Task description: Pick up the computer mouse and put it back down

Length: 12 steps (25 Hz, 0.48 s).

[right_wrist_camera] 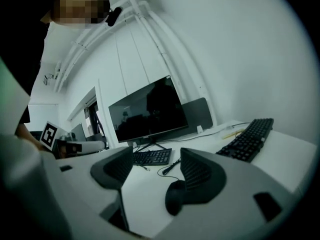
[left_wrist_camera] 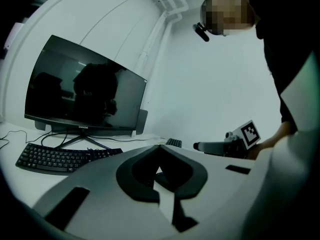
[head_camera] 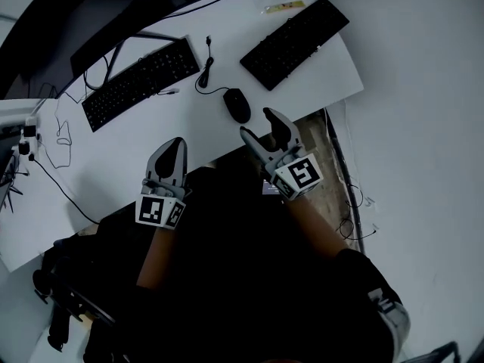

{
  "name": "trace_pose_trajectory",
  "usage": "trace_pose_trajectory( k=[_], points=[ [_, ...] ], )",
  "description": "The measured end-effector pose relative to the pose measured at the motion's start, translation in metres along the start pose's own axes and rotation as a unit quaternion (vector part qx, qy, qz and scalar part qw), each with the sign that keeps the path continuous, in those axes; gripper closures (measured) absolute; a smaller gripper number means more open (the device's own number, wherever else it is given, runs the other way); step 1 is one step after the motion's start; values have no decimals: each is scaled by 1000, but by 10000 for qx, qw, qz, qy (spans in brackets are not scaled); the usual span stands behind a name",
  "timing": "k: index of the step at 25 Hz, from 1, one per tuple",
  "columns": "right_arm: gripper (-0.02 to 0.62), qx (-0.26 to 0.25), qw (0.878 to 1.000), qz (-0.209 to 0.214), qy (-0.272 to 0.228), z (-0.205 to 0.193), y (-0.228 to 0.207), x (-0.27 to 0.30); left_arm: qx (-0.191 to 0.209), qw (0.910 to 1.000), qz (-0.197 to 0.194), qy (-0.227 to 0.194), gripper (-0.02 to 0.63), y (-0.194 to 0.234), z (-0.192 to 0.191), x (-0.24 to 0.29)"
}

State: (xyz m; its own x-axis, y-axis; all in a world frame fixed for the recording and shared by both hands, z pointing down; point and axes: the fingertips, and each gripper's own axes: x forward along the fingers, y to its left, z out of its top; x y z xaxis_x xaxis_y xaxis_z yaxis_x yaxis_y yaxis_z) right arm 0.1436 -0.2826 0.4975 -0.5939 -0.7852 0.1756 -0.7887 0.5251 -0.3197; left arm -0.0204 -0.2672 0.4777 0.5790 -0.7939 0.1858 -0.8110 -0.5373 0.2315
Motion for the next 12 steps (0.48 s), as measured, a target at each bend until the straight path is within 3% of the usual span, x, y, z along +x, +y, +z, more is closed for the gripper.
trace_pose_trajectory(
  k=[6,9,12],
  points=[
    [262,-173,9974,-162,678,-45,-24,42,-173,9997,-20,161,612,21,-27,30],
    [219,-228,9922,-387,1166,-73,-38,61,-234,9995,-116,152,612,30,-32,41],
    [218,-240,9851,-476,1636,-97,-46,78,-306,9992,-248,116,612,41,-36,57]
  ],
)
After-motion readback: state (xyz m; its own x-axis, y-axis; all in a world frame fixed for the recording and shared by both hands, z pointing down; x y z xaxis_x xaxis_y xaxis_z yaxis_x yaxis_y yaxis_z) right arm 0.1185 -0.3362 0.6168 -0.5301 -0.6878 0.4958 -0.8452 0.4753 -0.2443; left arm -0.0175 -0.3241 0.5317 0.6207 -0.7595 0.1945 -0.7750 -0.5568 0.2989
